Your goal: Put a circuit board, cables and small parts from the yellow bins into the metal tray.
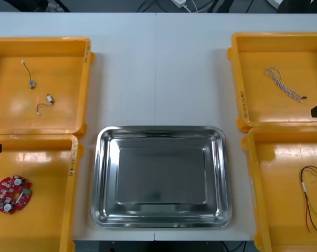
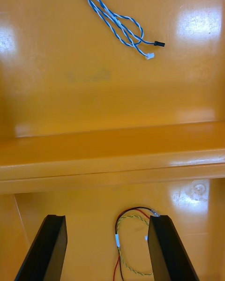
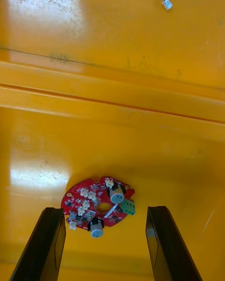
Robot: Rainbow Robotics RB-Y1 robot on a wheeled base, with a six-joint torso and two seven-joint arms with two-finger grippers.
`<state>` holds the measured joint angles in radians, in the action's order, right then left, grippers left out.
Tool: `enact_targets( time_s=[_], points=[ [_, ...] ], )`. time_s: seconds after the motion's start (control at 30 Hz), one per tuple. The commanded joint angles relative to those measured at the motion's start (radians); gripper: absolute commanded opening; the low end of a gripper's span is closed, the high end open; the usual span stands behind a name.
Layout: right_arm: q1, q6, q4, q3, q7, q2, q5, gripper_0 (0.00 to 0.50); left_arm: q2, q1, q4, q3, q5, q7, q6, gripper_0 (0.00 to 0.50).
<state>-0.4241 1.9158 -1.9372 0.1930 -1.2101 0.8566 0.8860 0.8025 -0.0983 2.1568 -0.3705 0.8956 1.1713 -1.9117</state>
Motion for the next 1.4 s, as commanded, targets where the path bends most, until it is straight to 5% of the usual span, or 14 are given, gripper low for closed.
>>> enact_targets(
  time_s=[0.03,1.4],
  points=[
    [0.007,0.004,-0.008,-0.013,0.03,0.044,0.008,0.5,0.012,-0.029,0.026,0.001,-0.009,0.076,-0.007,0.5],
    [0.007,0.004,-0.008,-0.013,0.03,0.044,0.008,0.5,0.012,-0.029,0.026,0.001,-0.009,0.076,-0.007,0.5]
  ],
)
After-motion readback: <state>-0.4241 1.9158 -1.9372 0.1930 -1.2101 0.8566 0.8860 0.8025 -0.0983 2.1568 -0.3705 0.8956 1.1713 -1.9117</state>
